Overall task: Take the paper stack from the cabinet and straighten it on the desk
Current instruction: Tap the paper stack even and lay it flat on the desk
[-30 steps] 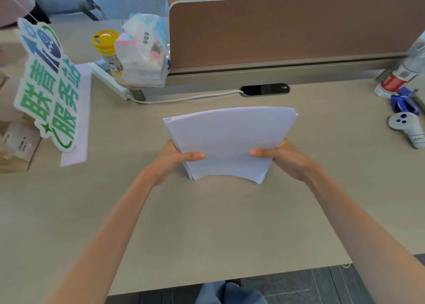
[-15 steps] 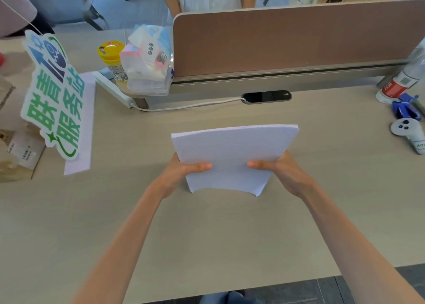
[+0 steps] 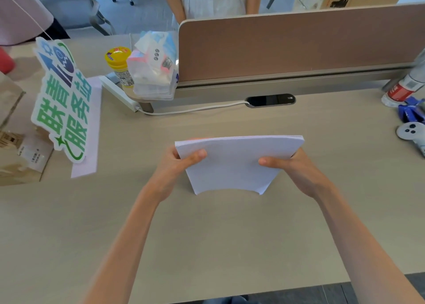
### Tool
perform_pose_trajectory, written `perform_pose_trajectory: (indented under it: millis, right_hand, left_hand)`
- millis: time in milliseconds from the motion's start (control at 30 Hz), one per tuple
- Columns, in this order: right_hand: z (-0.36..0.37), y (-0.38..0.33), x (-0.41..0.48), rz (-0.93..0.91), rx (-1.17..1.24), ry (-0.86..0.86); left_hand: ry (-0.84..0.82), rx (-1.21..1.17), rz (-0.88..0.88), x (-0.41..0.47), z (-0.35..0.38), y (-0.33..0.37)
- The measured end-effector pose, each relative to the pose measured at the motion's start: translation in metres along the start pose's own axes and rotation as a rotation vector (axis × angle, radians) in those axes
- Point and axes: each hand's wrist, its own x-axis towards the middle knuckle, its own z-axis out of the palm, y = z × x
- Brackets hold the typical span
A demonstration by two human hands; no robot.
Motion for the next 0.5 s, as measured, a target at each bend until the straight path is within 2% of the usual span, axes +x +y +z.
perform_pose_trajectory:
  millis: [133,267,500]
  right_hand:
    - [0.002,-0.012,-0.002,-0.019,-0.04,-0.023]
    - [0.005,-0.013,-0.005,-0.022,-0.038,-0.027]
    - [0.003,-0.015,-0.008,0.016,-0.068,-0.029]
  left_hand:
    - [0.032,0.051,0.158,-0.006,0.013,0.017]
    - [0.114,-0.051,0.108,-0.005,0.023,0.021]
    - [0.021,-0.005,0.096,-0.002,0.017,0.022]
